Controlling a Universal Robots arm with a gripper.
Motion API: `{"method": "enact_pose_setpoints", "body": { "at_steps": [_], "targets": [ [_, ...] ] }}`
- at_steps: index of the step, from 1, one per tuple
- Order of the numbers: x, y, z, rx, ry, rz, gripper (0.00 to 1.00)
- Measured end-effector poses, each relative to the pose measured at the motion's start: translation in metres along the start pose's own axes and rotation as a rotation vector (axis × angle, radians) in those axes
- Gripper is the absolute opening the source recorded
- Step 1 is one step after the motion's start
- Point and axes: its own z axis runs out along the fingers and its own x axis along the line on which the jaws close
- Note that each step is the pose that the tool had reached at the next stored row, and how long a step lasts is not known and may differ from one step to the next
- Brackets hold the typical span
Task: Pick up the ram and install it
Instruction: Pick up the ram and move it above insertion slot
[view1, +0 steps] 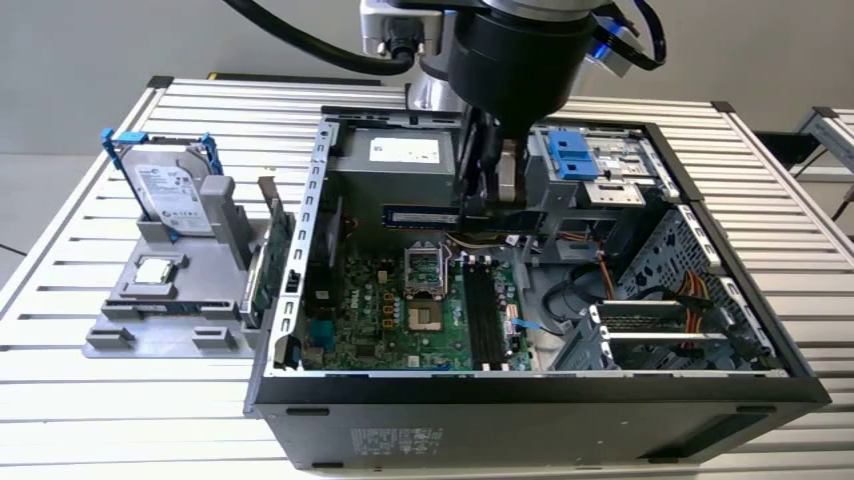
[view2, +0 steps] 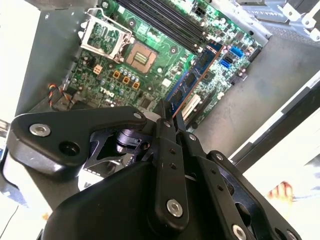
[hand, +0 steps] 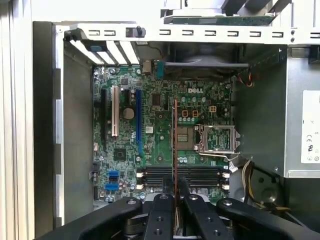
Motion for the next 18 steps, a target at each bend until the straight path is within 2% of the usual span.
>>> {"method": "enact_pose_setpoints", "body": {
  "at_steps": [10, 11, 18],
  "targets": [
    [-0.0002, -0.0099, -0.0003, -0.0023, -0.0001, 0.000, 0.00],
    [-0.0002, -0.0139, -0.0005, -0.0033, 0.0000, 0.000, 0.00],
    [-0.0003, -0.0207, -0.0007, -0.0038, 0.0000, 0.000, 0.00]
  ]
}}
